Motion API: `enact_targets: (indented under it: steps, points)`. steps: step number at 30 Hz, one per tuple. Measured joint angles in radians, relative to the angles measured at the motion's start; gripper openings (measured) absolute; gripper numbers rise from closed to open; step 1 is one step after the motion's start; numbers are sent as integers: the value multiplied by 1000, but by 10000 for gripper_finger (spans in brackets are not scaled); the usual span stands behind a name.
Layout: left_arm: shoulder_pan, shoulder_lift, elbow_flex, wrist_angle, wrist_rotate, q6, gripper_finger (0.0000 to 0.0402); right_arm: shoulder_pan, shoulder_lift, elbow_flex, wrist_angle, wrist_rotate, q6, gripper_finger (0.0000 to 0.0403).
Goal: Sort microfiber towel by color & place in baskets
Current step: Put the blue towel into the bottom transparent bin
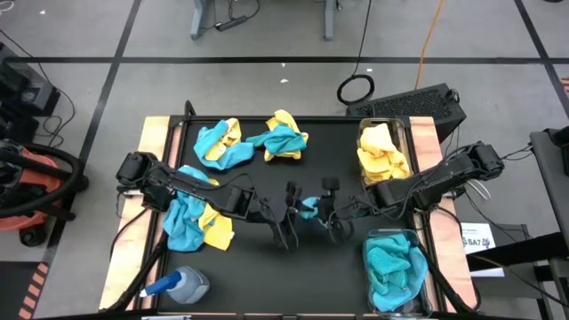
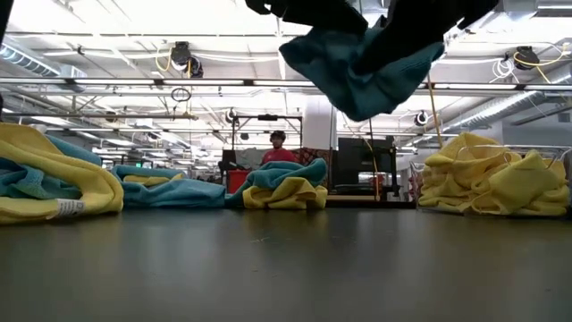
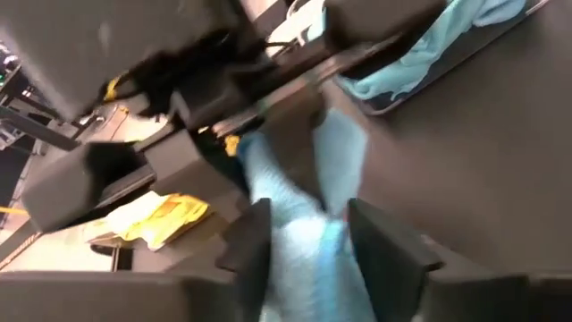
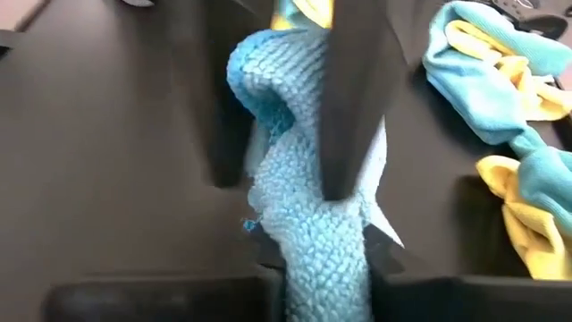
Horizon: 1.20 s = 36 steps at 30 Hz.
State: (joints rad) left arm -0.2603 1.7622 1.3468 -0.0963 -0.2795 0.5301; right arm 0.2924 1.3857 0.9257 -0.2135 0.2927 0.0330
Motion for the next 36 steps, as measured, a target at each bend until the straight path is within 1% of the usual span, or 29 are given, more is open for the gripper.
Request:
enact_targets:
  steps: [4,7,9,11,16,19,23,28,31,34,36]
  points:
    - [-7,0,0,-6,-2,-13,232,0,-12,0,-45,38,18,34]
    - [-10,0,0,-28,-10,-51,285,0,-30,25,-159,77,57,34]
    - [-12,0,1,-51,-11,-74,311,0,-40,49,-228,78,74,35]
    - [-13,-6,1,-79,-14,-96,328,5,-49,81,-300,77,93,40]
    - [-19,-31,1,-153,-19,-155,337,40,-53,193,-536,70,146,43]
    - [-22,-52,1,-155,-20,-187,337,70,-53,254,-661,52,192,42]
    - [-36,-87,1,-146,-8,-215,337,120,-53,300,-778,-56,261,42]
    - [-54,-113,1,-167,0,-230,337,209,-55,304,-816,-217,351,42]
    - [-56,-113,1,-199,11,-235,338,270,-55,304,-866,-273,442,42]
    - [-56,-113,-11,-205,24,-238,338,336,-55,304,-921,-327,573,42]
    - [-56,-113,-28,-206,25,-240,338,388,-54,304,-926,-346,656,42]
